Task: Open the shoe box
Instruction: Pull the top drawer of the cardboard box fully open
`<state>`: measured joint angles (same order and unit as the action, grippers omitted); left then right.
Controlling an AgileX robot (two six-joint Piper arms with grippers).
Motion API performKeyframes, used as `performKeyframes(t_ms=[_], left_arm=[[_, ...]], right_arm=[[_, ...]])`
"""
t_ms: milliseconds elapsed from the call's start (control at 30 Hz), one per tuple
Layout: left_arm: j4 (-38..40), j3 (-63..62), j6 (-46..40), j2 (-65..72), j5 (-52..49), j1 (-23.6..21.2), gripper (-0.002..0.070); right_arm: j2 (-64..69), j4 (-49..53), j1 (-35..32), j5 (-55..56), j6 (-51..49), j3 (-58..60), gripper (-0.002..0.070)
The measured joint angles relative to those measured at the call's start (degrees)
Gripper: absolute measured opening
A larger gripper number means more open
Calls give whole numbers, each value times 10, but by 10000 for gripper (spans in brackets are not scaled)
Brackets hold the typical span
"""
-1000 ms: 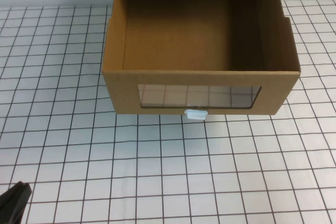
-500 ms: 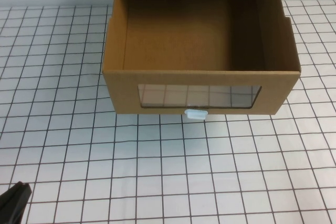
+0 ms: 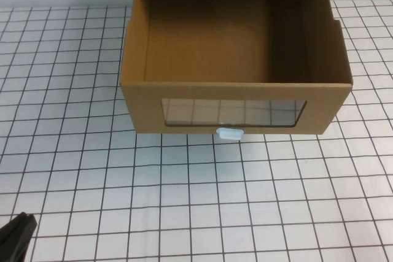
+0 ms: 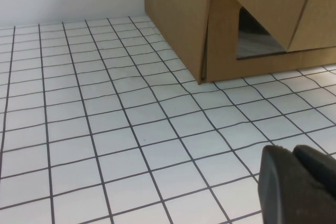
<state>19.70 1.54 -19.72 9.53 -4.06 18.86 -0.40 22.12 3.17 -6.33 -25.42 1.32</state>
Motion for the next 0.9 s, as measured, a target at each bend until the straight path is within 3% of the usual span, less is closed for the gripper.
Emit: performKeyframes(t_ms=[167, 233, 500, 900], left_arm=[[0, 0, 0, 0, 0, 0, -3], [0, 0, 0, 0, 0, 0, -3], [0, 0, 0, 0, -1, 0, -3], [0, 0, 0, 0, -1, 0, -3]], right_arm=[[0, -244, 0, -4, 275, 0, -13], [0, -297, 0, -19, 336, 0, -13], [0, -334, 0, -133, 376, 0, -13], [0, -363, 0, -143, 378, 0, -13]])
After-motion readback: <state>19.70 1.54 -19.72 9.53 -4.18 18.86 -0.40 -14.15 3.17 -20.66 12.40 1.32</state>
